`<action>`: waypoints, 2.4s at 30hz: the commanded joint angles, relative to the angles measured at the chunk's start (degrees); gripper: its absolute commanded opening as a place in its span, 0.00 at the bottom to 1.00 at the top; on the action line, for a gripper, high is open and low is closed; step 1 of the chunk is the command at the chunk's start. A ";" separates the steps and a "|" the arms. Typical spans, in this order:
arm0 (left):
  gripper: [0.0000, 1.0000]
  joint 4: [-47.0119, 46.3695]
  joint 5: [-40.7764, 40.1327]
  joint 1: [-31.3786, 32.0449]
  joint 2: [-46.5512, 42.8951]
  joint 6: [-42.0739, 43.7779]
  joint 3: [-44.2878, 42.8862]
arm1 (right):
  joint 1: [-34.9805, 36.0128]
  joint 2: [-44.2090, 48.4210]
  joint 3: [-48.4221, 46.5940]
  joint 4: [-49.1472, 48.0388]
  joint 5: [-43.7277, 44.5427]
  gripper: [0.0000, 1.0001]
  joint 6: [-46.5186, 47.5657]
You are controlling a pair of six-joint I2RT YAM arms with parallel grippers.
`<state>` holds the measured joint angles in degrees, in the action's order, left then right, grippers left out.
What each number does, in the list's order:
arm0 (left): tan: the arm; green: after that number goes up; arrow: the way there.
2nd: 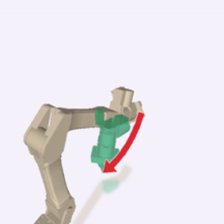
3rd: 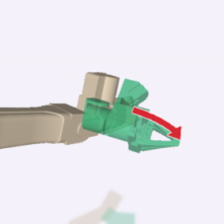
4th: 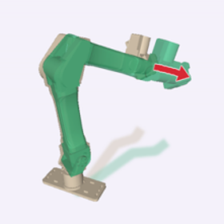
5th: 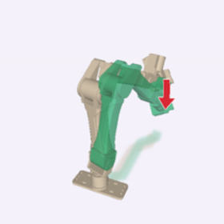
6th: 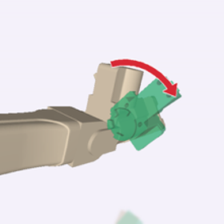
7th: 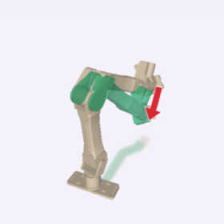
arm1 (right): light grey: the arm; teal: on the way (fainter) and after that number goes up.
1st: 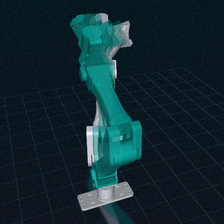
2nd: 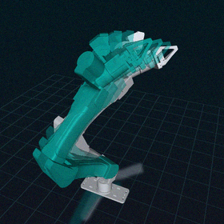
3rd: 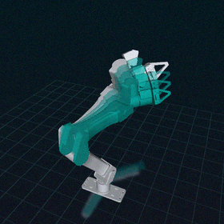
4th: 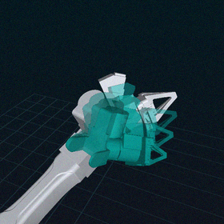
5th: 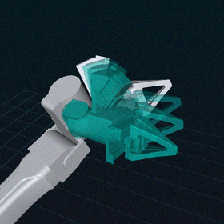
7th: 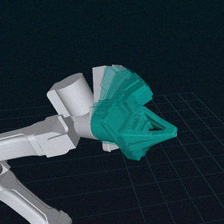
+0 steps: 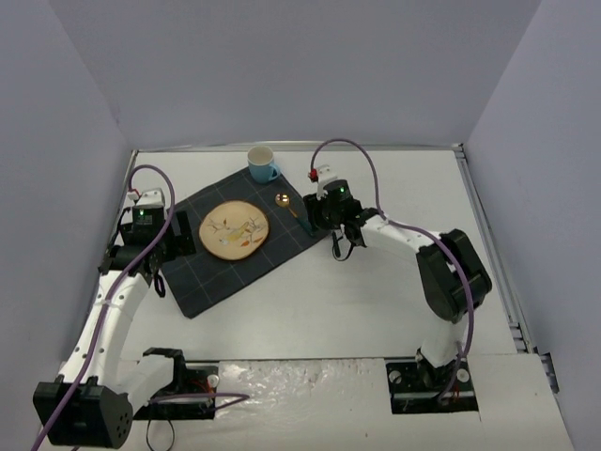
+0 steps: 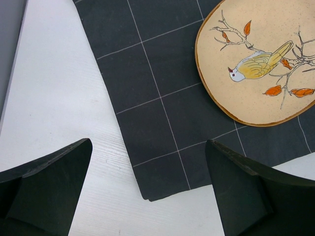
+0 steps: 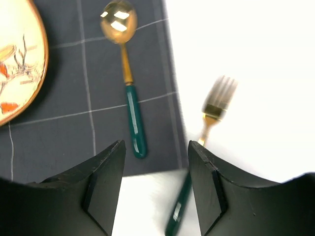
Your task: Set the dinner table for one person
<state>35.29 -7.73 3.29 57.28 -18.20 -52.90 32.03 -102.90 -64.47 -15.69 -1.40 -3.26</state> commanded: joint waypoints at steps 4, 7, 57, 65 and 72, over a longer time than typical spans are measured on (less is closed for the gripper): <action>0.97 -1.80 -0.18 -0.52 -0.37 -0.17 -2.82 | -4.33 5.74 4.98 0.96 6.35 0.49 -7.84; 0.97 -1.80 -0.09 -0.56 -0.24 -0.19 -2.82 | -4.68 5.54 6.80 0.99 5.28 0.48 -8.67; 0.97 12.69 -2.22 -0.54 -6.54 -3.20 -14.30 | 13.28 11.33 -2.76 4.92 9.11 0.00 -11.69; 0.97 20.39 -5.95 -0.49 -11.60 -1.93 -23.07 | 27.93 -3.80 -19.99 4.44 9.69 0.00 -17.39; 0.97 22.49 -6.30 -0.39 -14.14 -1.44 -28.20 | 34.26 -16.11 -31.31 5.11 10.94 0.00 -20.10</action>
<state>56.56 -12.52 2.89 43.59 -20.88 -77.30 64.35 -115.55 -88.67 -8.55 7.54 -20.56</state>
